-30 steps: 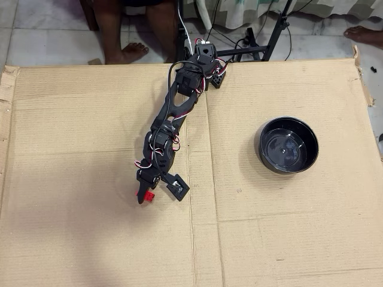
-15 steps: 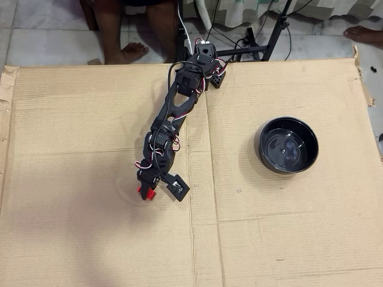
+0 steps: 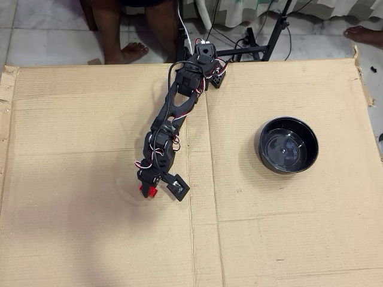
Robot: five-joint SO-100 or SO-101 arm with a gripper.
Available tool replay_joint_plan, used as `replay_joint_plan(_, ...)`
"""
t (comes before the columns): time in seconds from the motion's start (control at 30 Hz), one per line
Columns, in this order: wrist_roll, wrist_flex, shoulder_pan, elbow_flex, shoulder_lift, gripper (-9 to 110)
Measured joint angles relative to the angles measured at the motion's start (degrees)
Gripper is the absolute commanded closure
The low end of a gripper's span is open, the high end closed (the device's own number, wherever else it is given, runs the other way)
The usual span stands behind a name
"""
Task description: Grasp a lego block and put it in the bin.
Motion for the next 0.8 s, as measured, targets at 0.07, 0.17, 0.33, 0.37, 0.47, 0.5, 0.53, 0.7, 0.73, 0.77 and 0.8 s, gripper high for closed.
replay_joint_plan(0.07, 0.0, 1.5, -0.4, 0.0, 0.6, 88)
replay_joint_plan(0.17, 0.0, 4.5, -1.5, 0.0, 2.3, 88)
replay_joint_plan(0.33, 0.1, 8.9, -4.3, 0.1, 6.2, 88)
replay_joint_plan(0.37, 0.1, 9.2, -4.7, 0.1, 6.7, 88)
replay_joint_plan(0.47, 0.1, 10.0, -6.0, 0.1, 7.5, 87)
replay_joint_plan(0.5, 0.1, 10.0, -6.2, 0.1, 7.6, 87)
replay_joint_plan(0.53, 0.1, 10.0, -6.3, 0.1, 7.6, 87)
replay_joint_plan(0.7, 0.1, 9.9, -5.5, 0.1, 7.6, 87)
replay_joint_plan(0.73, 0.1, 9.7, -5.2, 0.1, 7.6, 87)
replay_joint_plan(0.77, 0.1, 9.1, -4.7, 0.1, 7.6, 87)
replay_joint_plan(0.8, 0.1, 8.4, -4.2, 0.1, 7.6, 87)
